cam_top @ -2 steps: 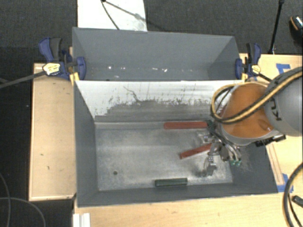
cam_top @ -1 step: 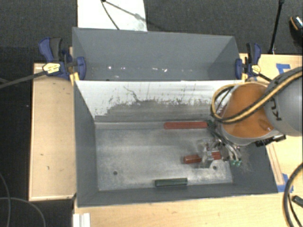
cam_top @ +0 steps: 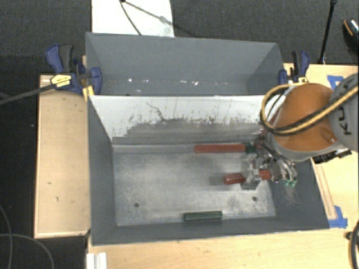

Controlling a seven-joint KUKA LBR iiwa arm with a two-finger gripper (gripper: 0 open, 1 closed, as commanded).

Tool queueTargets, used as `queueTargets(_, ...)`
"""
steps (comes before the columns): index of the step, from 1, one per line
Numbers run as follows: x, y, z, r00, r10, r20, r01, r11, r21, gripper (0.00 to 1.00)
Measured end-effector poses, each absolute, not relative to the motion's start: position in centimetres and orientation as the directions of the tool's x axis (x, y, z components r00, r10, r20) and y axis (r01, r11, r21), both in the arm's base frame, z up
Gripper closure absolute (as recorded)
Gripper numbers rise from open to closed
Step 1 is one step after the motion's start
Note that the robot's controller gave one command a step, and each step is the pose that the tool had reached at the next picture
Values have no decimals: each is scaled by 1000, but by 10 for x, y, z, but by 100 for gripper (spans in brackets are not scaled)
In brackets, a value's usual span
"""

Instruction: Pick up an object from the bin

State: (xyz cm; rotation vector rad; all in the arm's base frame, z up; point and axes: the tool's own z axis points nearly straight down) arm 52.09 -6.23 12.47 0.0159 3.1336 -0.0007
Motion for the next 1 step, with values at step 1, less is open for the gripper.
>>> queueTargets(1,522,-62,140,-1000,13,-6,13,1000,0,100)
